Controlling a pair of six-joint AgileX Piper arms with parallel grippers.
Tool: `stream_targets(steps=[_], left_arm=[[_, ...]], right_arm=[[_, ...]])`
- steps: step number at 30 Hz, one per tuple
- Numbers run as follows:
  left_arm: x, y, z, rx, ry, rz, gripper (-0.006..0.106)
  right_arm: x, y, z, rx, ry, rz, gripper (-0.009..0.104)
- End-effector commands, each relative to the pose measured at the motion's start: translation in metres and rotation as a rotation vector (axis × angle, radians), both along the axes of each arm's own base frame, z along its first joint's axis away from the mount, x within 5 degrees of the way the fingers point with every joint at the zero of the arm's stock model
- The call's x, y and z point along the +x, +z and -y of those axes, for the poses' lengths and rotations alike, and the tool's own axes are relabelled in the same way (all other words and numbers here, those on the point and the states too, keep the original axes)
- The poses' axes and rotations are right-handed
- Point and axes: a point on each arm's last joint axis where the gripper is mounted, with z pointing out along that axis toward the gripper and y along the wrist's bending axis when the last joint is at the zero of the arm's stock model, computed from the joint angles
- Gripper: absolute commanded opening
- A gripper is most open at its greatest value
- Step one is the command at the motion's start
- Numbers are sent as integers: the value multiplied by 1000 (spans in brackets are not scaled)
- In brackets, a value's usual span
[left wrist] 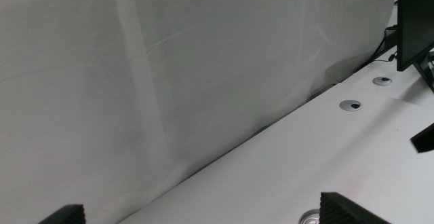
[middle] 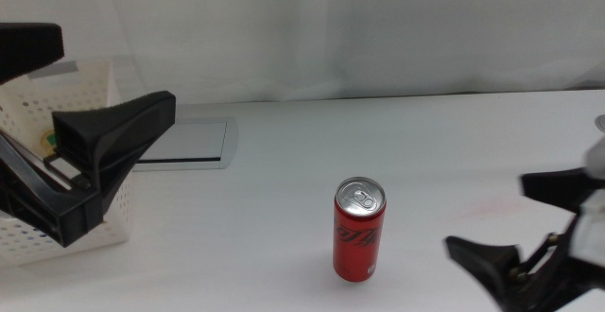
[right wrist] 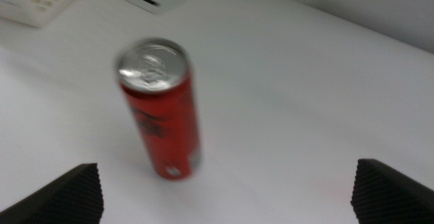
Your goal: Use arms to grab the bottles and put them into the dustbin to the left of the table.
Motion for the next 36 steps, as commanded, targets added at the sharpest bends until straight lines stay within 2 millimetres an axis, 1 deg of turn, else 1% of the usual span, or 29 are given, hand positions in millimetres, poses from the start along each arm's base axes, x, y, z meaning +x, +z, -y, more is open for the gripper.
stream_targets(steps=[1,4,11,15,20,28,30,33,36], left_arm=[[0,-2,1,-4,-4,-13,90],[0,-2,1,-4,-4,-13,90],[0,-2,1,-4,-4,-13,90],[0,-2,1,-4,-4,-13,90],[0,-2,1,-4,-4,-13,90],[0,-2,1,-4,-4,-13,89],[0,-2,1,-4,-4,-13,89],[0,-2,1,-4,-4,-13,89],[0,-2,1,-4,-4,-13,89]], right_arm=[[1,-2,-13,25,39,50,103],[0,-13,-24,80,76,87,103],[4,-42,-29,117,72,100,103],[6,-51,-32,169,68,136,103],[9,-57,-35,153,68,120,103],[9,-56,-35,170,63,130,103],[8,-51,-34,186,57,138,103],[5,-34,-27,200,32,125,103],[-1,-15,-20,126,55,115,103]])
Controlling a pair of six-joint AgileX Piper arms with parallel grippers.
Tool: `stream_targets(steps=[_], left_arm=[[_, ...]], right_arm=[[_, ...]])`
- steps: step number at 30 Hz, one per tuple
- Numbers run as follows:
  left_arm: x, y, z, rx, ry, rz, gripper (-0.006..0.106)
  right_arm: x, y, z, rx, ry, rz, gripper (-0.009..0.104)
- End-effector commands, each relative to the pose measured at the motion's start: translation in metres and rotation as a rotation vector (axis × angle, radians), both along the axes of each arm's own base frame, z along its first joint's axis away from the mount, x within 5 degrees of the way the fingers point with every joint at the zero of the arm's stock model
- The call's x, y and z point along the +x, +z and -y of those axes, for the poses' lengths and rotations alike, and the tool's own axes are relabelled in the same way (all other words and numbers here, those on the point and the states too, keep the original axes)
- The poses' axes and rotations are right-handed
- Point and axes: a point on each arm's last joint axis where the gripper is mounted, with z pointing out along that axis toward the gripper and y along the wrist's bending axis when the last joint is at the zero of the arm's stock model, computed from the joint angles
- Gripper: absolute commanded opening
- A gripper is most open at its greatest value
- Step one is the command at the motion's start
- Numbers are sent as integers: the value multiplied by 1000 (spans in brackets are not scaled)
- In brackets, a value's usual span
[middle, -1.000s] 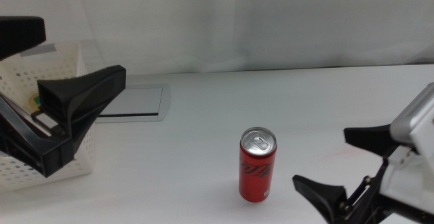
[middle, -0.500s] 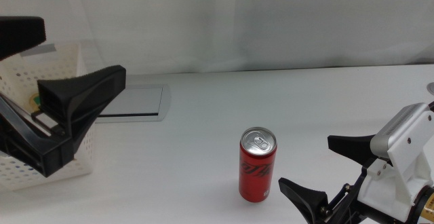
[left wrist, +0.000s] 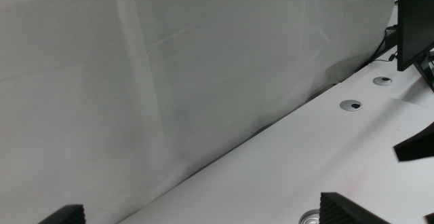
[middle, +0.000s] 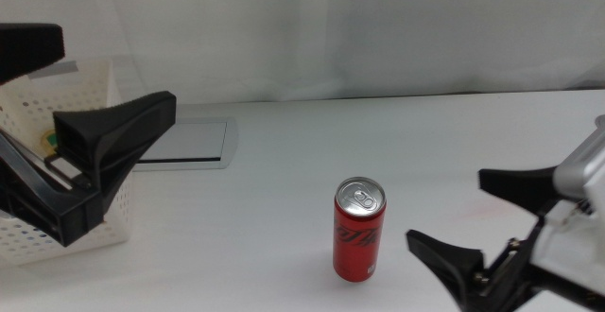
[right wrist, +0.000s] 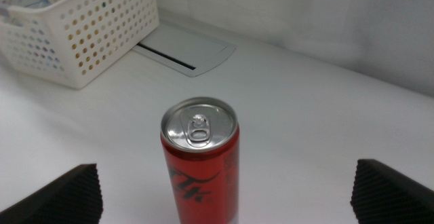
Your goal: Use arms to grab the bottles and put them into the dustbin to the left of the table.
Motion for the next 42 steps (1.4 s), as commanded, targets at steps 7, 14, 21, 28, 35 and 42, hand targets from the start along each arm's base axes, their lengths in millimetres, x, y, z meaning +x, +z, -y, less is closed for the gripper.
stream_targets(steps=[7,14,21,28,35,42], left_arm=[[0,3,2,-36,-17,35,89],[-1,9,6,-138,-45,42,89],[9,-8,14,-40,-33,-75,90],[26,-30,36,61,-108,-192,90],[50,-84,60,204,-151,-296,90],[38,-138,68,55,-167,-253,90]], right_arm=[[-24,35,35,-272,22,-100,103],[-37,43,57,-319,-43,-83,103],[-39,47,64,-317,-91,-57,103],[-38,46,66,-339,-105,-52,103],[-37,47,67,-357,-110,-33,103],[-36,47,69,-379,-115,-11,103]])
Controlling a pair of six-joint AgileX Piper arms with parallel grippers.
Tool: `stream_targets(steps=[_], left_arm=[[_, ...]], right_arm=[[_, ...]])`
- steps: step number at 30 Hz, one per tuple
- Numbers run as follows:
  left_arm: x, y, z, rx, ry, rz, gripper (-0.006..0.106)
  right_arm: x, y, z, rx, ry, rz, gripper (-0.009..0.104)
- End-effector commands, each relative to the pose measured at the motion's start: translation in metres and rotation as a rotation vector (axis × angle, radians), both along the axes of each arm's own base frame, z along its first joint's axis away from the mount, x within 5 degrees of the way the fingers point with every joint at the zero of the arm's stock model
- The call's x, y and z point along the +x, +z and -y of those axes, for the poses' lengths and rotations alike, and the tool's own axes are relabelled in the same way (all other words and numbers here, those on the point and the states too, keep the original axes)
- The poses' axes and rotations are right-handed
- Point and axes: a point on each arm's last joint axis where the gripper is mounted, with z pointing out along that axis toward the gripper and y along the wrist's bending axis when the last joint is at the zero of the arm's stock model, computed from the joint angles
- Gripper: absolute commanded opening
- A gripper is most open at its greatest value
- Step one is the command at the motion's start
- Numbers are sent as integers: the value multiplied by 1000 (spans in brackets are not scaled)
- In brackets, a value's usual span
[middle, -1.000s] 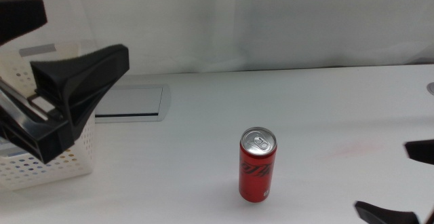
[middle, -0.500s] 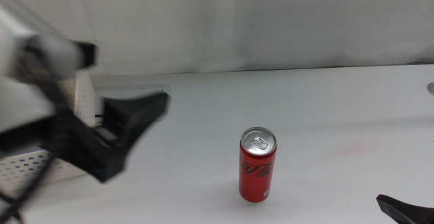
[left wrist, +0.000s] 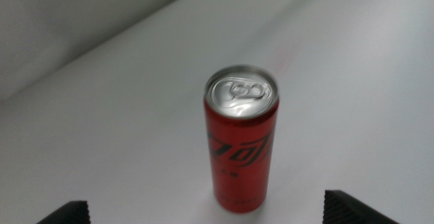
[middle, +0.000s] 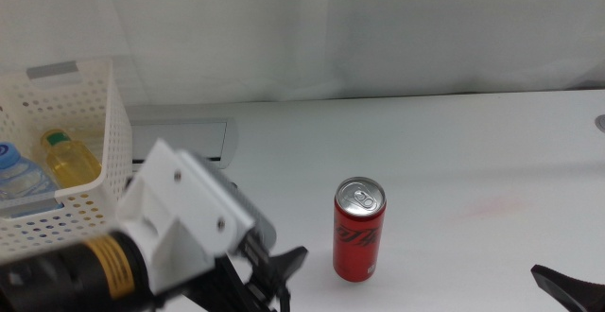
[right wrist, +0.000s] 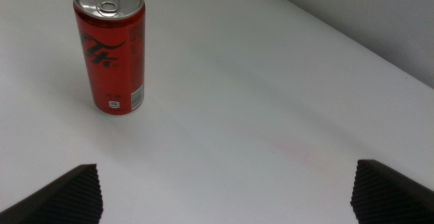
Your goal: Use arms to grab the bottles and put them into the dustbin to the left of the table.
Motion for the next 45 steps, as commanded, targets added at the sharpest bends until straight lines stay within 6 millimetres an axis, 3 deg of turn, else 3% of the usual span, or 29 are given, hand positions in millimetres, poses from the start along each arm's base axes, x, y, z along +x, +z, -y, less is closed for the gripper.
stream_targets(steps=[1,7,12,18,24,38,45], left_arm=[[-3,-10,4,-105,7,64,90],[-2,-49,5,-156,21,119,90],[12,-80,18,-138,35,95,90],[25,-104,29,-200,60,102,90],[28,-126,46,-287,-43,130,90],[72,-148,90,-345,-16,85,90],[77,-155,99,-323,-33,11,85]], right_arm=[[1,2,2,-19,-8,27,103],[2,3,3,-26,-5,47,103],[2,3,2,-24,-4,51,103],[2,3,2,-24,-4,51,103],[3,5,1,-7,4,70,103],[3,6,1,-3,6,74,103],[3,6,1,-3,6,74,103]])
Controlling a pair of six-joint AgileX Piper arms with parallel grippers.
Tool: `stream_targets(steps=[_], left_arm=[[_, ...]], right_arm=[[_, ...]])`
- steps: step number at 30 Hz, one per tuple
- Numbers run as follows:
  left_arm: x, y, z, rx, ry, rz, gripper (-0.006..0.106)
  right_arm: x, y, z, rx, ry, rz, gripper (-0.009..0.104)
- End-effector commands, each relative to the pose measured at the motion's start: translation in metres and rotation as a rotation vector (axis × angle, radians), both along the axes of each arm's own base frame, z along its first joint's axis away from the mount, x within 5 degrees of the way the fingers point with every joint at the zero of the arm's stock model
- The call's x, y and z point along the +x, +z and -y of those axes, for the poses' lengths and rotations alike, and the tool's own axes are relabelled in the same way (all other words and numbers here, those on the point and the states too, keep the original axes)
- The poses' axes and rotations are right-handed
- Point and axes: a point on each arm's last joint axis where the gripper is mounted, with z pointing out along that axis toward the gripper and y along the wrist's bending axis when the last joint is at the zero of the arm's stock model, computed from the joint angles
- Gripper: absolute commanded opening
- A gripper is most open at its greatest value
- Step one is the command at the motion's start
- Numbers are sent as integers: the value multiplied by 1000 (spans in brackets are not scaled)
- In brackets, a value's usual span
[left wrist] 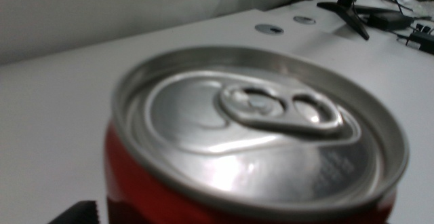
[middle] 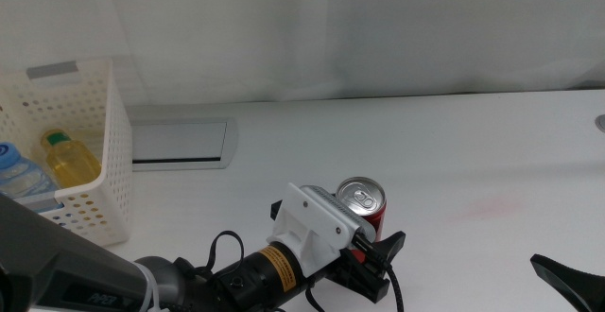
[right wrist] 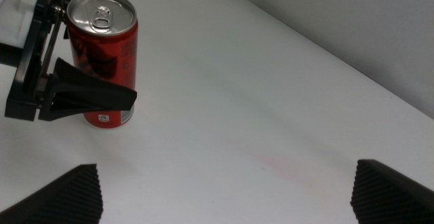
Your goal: Use arms to grab the bottles and put them into the dustbin to the left of the table.
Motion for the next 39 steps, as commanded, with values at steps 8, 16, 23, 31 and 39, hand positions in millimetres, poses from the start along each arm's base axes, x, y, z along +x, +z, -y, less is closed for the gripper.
stream_targets(steps=[8,16,23,31,39], left_arm=[[-2,-6,2,38,-10,-49,-2],[13,32,5,18,64,-28,-3],[42,114,-16,52,148,55,-3],[69,202,-84,66,362,65,-3],[81,252,-158,187,576,-62,-3]], right_arm=[[1,3,1,-7,-4,29,103],[1,3,2,-12,-4,34,103],[1,3,2,-11,-3,38,103],[2,4,1,-7,0,45,103],[2,4,1,-7,0,45,103]])
